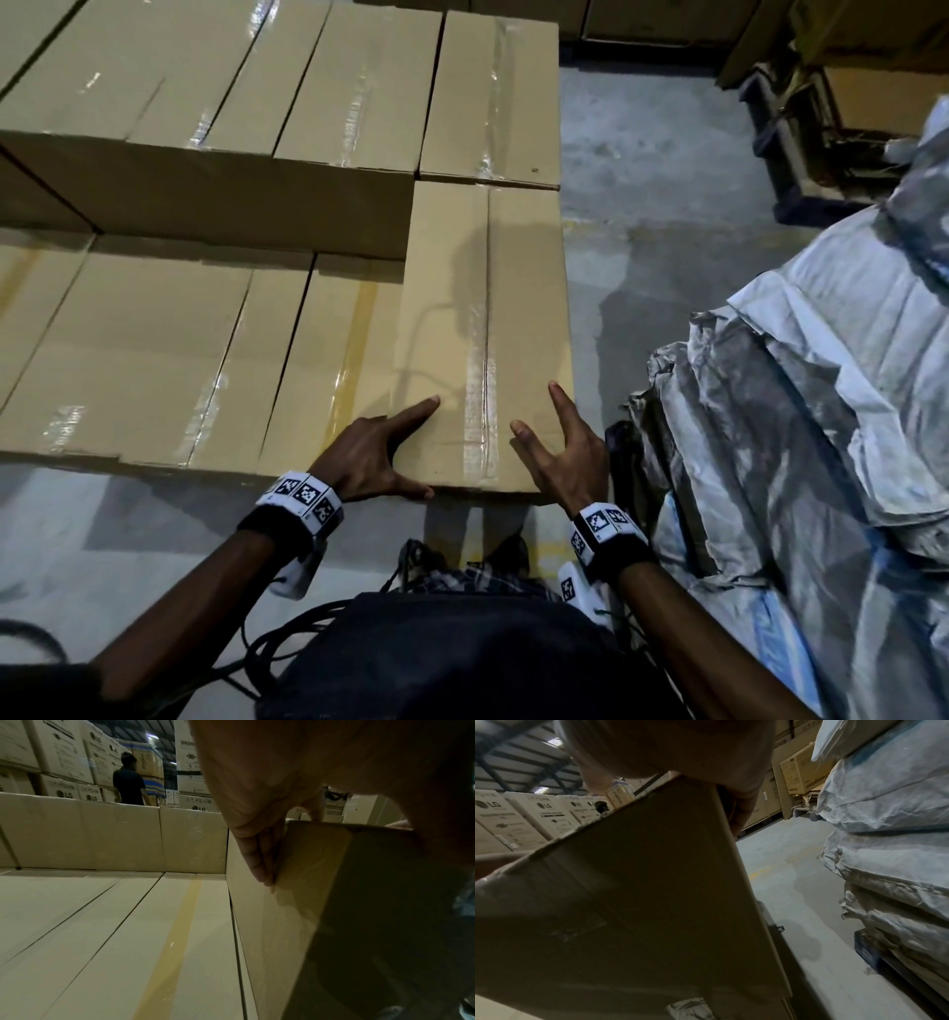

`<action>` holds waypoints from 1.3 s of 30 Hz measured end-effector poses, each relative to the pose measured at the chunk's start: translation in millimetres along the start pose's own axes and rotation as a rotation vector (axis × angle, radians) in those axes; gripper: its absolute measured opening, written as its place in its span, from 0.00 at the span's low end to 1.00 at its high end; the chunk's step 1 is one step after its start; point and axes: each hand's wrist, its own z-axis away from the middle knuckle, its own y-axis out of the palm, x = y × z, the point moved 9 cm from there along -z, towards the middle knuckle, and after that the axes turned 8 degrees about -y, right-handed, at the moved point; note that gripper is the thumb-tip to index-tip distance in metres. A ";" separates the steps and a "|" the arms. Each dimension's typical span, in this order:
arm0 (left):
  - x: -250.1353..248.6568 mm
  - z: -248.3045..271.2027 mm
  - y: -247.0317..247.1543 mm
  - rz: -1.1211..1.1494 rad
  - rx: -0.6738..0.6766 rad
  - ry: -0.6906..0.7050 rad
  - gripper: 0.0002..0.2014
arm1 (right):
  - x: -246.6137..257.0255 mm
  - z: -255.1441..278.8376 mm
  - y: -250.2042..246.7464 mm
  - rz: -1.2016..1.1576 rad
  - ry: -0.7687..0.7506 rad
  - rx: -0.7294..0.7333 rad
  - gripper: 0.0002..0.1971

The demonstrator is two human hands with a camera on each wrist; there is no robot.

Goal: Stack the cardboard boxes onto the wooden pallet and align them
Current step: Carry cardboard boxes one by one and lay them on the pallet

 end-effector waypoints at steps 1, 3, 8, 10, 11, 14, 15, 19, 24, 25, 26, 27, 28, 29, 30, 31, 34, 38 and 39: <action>0.6 -0.5 -1.2 0.005 0.002 0.003 0.63 | 0.2 -0.8 1.1 -0.001 0.003 0.001 0.45; 1.3 -1.9 -3.6 0.010 0.003 0.013 0.63 | 0.2 -1.8 3.2 0.005 0.010 0.005 0.45; 4.0 -4.3 -8.4 0.013 0.010 0.026 0.62 | 0.6 -1.7 6.0 -0.010 0.023 0.005 0.43; 4.4 -4.5 -9.9 0.007 0.011 0.029 0.62 | 0.7 -2.1 6.9 -0.013 0.025 0.006 0.42; 4.1 -4.3 -10.3 0.004 0.010 0.031 0.62 | 0.4 -2.1 7.1 -0.013 0.025 0.003 0.42; 4.2 -4.7 -10.2 0.007 0.011 0.031 0.62 | -0.2 -1.7 6.6 -0.012 0.024 -0.007 0.42; 4.2 -4.8 -9.7 0.009 0.013 0.031 0.62 | -0.2 -1.4 6.6 -0.010 0.024 -0.008 0.41; 4.6 -6.2 -9.8 -0.006 0.005 0.032 0.63 | 0.3 -1.4 6.8 -0.002 0.024 -0.014 0.41; 3.1 -7.8 -10.3 -0.006 -0.003 0.034 0.63 | -1.7 -2.6 7.1 -0.004 0.027 0.001 0.41; 2.8 -7.3 -9.7 -0.005 -0.004 0.037 0.63 | -1.5 -2.3 6.7 -0.002 0.025 -0.001 0.41; 2.6 -6.9 -9.3 -0.002 -0.005 0.039 0.63 | -1.1 -2.1 6.1 0.001 0.023 -0.002 0.41; 3.0 -6.6 -8.9 0.004 -0.005 0.040 0.63 | -1.0 -1.6 5.9 0.004 0.022 -0.002 0.41; 3.2 -6.6 -8.9 0.010 -0.005 0.038 0.63 | -1.2 -1.3 5.9 0.006 0.020 -0.001 0.41; 3.2 -6.9 -9.1 0.014 -0.005 0.038 0.63 | -1.6 -1.3 5.8 0.006 0.018 -0.001 0.41; 2.8 -7.2 -9.2 0.015 -0.004 0.039 0.63 | -2.5 -1.2 5.7 0.004 0.017 0.001 0.42; 2.6 -7.4 -9.3 0.013 -0.006 0.040 0.63 | -3.4 -1.1 5.9 0.003 0.017 0.004 0.42; 3.2 -7.4 -9.4 0.016 -0.018 0.043 0.63 | -3.7 -1.0 6.4 0.005 0.009 0.008 0.42; 4.4 -7.1 -8.2 0.034 -0.009 0.029 0.63 | -4.4 -0.7 9.3 -0.006 0.006 0.011 0.42; 5.1 -6.5 -7.9 0.037 -0.004 0.023 0.63 | -4.8 -0.2 10.2 -0.005 0.003 0.012 0.42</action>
